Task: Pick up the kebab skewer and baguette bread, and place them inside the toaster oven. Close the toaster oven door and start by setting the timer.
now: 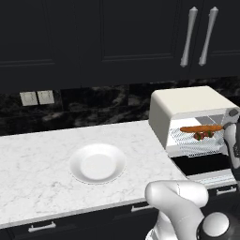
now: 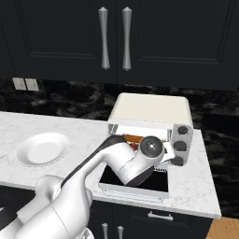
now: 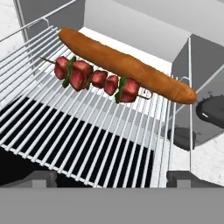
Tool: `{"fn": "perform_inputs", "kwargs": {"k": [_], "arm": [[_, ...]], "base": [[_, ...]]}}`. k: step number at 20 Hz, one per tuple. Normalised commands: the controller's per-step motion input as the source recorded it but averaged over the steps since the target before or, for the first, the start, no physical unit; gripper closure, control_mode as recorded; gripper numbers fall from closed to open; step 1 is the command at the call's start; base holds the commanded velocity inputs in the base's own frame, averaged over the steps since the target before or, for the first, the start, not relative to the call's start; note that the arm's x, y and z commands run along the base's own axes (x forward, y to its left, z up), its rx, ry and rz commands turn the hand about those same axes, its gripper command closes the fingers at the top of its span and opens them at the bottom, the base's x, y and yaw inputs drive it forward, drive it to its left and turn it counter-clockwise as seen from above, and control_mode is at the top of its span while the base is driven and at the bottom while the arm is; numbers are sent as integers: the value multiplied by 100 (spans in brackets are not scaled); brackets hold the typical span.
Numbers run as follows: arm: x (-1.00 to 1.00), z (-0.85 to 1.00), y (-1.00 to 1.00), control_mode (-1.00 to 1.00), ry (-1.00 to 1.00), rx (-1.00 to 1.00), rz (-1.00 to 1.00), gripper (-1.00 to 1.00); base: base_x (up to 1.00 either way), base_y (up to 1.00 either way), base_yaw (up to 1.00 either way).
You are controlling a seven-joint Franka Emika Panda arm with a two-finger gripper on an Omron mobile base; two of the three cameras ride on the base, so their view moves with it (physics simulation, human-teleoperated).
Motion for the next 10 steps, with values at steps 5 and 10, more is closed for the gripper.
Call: {"fn": "perform_inputs", "kwargs": {"k": [5,10], "arm": [[-9,-15,0,-100,0,7,-7,-100],[-3,-16,0,-100,0,8,-8,-100]], "base": [[0,0,0],[0,0,0]]}}
